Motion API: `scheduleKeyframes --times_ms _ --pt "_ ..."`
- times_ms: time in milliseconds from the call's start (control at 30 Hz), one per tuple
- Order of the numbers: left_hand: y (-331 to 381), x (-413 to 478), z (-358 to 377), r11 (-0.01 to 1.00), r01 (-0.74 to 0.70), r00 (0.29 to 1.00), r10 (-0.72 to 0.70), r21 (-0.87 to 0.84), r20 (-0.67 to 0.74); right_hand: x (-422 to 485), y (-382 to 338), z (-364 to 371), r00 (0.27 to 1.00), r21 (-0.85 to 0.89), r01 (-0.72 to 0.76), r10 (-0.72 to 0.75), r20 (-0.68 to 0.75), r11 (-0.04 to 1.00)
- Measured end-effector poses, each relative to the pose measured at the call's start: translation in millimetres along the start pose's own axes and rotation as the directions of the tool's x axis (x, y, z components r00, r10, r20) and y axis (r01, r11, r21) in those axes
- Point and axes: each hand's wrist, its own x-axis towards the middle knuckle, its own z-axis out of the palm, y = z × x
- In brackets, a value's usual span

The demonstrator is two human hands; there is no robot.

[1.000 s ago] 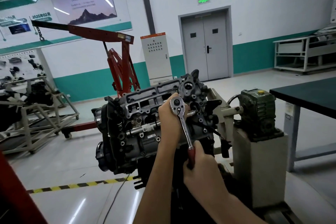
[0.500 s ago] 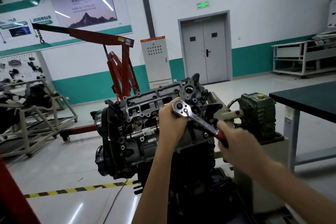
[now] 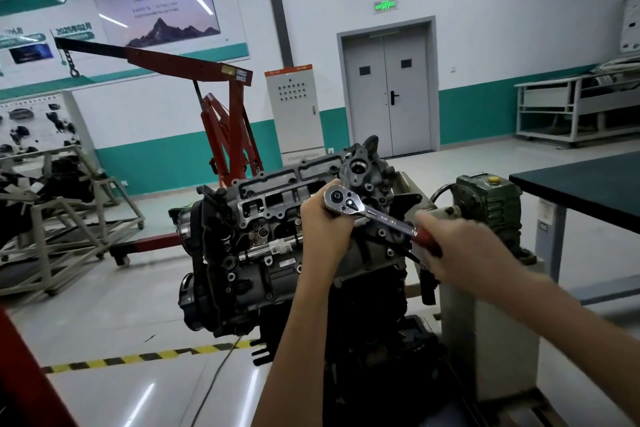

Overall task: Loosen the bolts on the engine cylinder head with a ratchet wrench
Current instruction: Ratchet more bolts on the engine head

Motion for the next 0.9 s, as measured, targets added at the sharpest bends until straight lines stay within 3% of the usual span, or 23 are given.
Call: scheduleKeyframes --times_ms 67,133,233,333,433,567,667,767,833,900 --pt "1 0 0 1.0 -0.015 1.0 0.015 -0.004 -0.007 14 13 -10 0.999 -0.071 0.035 -0.037 -0.022 0.997" --pt "-2 0 1 1.0 -0.022 0.999 0.022 -0.006 -0.024 12 10 -6 1.0 -0.022 0.019 -0.019 0.004 1.0" --pt "-5 -5 5 0.999 -0.042 0.998 0.042 -0.005 -0.049 -19 -21 26 0.992 0.237 -0.119 0.123 -0.003 0.964" --pt "-4 -10 12 0.998 -0.053 0.995 0.05 -0.026 -0.089 -39 -75 57 0.945 0.456 -0.278 0.325 -0.025 0.845" --pt "1 -10 12 0.998 -0.029 0.993 0.022 -0.059 -0.114 -38 -106 70 0.937 0.57 -0.303 0.349 0.032 0.763" --pt "3 -3 9 0.995 0.068 0.993 -0.074 -0.07 -0.094 -35 -70 49 0.961 0.454 -0.265 0.271 0.054 0.85" --pt "3 -4 9 0.997 0.068 0.994 -0.072 -0.042 -0.085 -18 -22 18 0.994 0.188 -0.104 0.098 0.042 0.977" --pt "2 -4 11 0.997 0.052 0.994 -0.058 -0.065 -0.091 9 11 -11 1.0 -0.078 0.019 -0.018 0.002 0.997" --pt "1 -3 10 0.998 0.037 0.994 -0.042 -0.058 -0.1 14 14 -13 1.0 -0.1 0.011 -0.01 0.008 0.995" --pt "0 -5 10 1.0 0.009 0.995 -0.012 -0.023 -0.102 0 1 1 0.998 0.047 -0.051 0.049 0.044 0.998"
